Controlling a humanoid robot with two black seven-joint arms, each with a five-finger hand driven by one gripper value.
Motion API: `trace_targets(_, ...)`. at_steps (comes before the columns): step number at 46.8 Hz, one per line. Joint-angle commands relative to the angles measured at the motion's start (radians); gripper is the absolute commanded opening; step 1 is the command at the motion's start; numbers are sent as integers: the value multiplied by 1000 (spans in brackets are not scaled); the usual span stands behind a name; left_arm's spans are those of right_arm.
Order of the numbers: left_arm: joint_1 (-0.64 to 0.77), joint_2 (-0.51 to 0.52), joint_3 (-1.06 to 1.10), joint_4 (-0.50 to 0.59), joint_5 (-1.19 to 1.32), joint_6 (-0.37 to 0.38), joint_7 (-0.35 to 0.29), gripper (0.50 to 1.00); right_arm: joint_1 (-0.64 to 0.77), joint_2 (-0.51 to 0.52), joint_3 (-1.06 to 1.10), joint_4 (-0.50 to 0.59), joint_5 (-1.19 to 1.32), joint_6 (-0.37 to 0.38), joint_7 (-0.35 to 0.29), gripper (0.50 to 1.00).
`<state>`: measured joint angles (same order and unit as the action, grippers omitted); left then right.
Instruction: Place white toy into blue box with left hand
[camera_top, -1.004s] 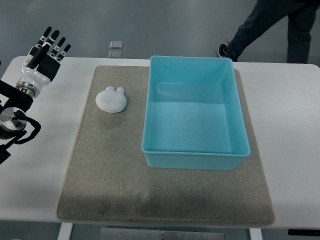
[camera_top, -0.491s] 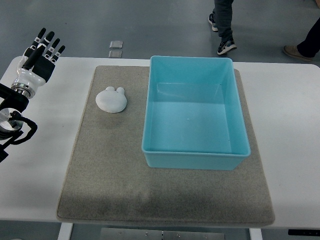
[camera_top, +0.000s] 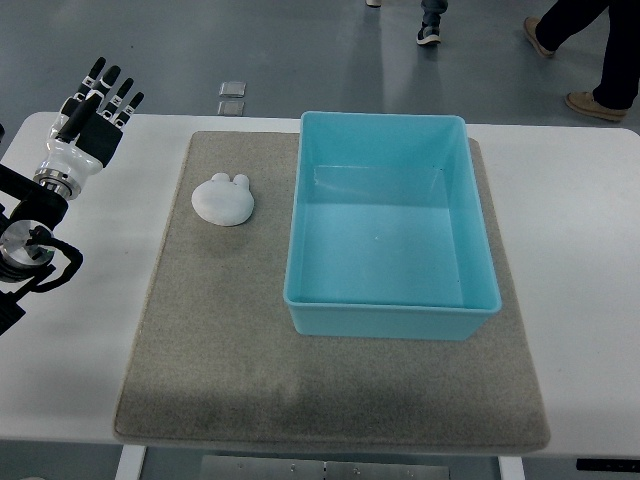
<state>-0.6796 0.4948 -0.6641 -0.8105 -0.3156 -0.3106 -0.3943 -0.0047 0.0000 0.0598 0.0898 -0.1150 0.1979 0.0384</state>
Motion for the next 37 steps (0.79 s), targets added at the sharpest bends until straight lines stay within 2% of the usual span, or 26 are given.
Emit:
trace_targets(1,-2,2,0,2,3,-11,0,996,0,0,0,1,0,0,0,936)
trace_targets(37,-2,-2,1,-4,4,-13,0,996,0,0,0,1,0,0,0,936)
